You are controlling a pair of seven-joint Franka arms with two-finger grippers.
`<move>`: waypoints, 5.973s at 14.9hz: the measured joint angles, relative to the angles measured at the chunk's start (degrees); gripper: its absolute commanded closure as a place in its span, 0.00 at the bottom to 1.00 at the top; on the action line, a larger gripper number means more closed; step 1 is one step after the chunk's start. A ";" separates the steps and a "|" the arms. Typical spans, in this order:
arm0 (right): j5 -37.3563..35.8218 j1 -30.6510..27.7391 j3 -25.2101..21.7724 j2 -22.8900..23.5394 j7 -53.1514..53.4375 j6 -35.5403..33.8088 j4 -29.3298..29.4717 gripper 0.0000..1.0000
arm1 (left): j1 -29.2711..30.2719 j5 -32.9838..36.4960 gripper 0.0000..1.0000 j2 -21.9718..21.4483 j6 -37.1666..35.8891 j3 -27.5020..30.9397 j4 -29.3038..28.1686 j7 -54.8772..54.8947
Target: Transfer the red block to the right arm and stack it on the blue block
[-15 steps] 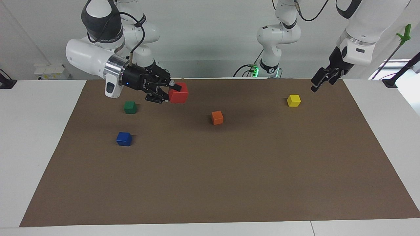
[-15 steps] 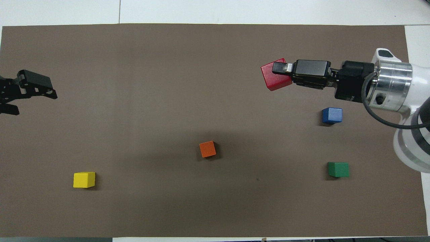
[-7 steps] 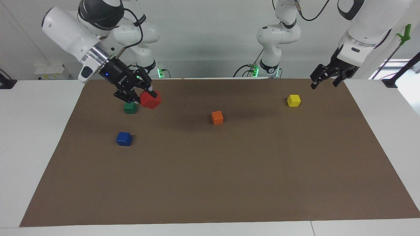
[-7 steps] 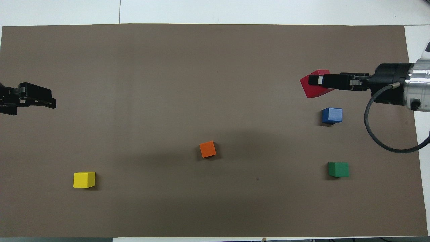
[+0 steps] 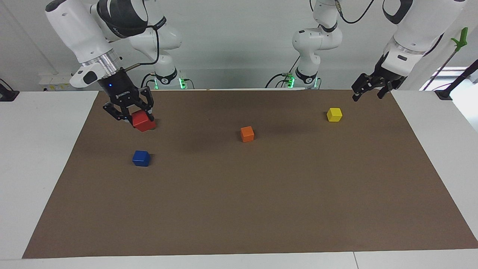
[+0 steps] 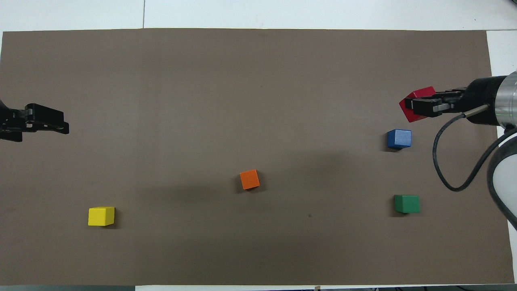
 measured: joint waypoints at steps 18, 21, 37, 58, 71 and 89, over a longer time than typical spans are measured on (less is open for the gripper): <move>-19.34 -1.13 0.12 9.28 18.17 18.29 -11.59 1.00 | 0.59 4.26 0.00 0.19 -0.84 -0.05 -0.47 1.40; -19.35 -1.31 0.15 9.32 19.96 19.77 -13.74 1.00 | -0.33 4.26 0.00 0.19 -1.30 0.60 -0.44 2.03; -19.35 -3.60 0.93 9.88 25.52 27.20 -21.30 1.00 | -5.90 4.26 0.00 0.17 -2.93 4.63 -1.11 5.05; -19.34 -3.75 0.79 9.78 26.60 27.21 -21.49 0.19 | -6.20 1.92 0.00 0.19 4.09 4.93 -2.25 5.77; -18.45 -3.73 0.83 7.18 25.72 9.24 -10.90 0.00 | -6.27 1.82 0.00 0.19 4.12 4.80 -2.63 5.77; -14.04 -5.62 0.52 2.78 15.03 -36.16 17.98 0.00 | -6.20 1.82 0.00 0.19 4.11 5.16 -2.64 5.77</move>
